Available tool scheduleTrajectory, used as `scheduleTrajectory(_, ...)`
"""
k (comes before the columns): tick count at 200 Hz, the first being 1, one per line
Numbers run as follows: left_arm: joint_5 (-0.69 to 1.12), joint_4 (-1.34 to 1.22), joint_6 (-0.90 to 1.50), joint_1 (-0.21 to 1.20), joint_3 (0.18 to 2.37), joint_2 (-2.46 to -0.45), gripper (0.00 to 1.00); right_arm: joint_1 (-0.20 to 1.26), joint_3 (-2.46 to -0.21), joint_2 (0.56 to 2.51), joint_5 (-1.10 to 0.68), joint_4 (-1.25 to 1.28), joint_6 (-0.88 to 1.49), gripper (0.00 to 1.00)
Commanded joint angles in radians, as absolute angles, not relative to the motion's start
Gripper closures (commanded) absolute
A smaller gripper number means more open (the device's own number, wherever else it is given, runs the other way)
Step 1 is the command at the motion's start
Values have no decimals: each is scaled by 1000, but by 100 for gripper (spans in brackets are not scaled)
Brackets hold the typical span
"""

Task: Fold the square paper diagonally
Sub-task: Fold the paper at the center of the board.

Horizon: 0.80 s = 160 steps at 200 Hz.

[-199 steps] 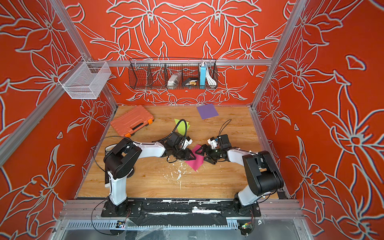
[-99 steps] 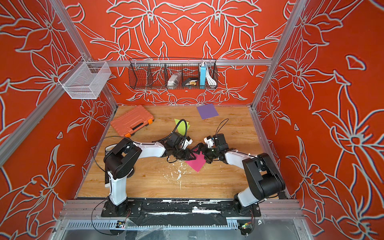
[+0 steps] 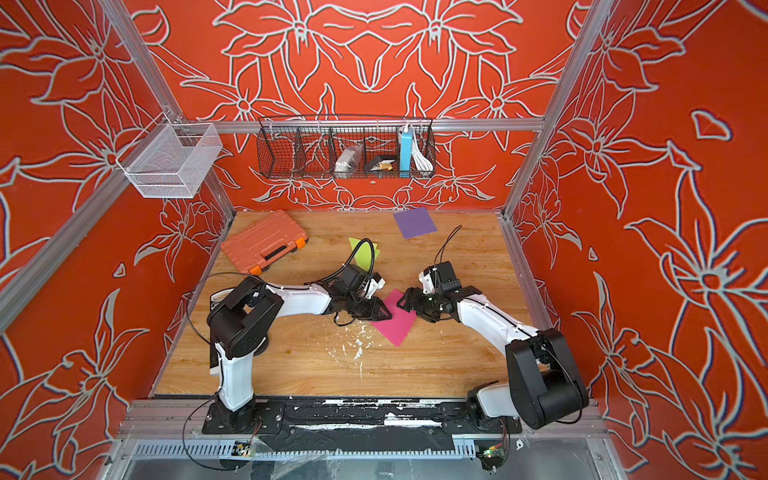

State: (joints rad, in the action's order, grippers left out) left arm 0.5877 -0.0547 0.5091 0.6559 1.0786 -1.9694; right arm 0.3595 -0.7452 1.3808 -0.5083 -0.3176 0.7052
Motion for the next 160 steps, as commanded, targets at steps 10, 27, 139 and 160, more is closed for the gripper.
scheduleTrajectory(10,503,50,483,663,1043,-1994,64,354,-779,1424,-431,-395,627,40)
scheduleTrajectory(27,503,47,484,663,1042,-1994,64,354,-783,1433,-411,-394,610,47)
scheduleTrajectory(139,505,24,491,665,1031,-1976,64,360,-794,1414,-290,-446,529,95)
scheduleTrajectory(160,507,-49,505,665,989,-1916,62,361,-780,1405,-272,-449,529,100)
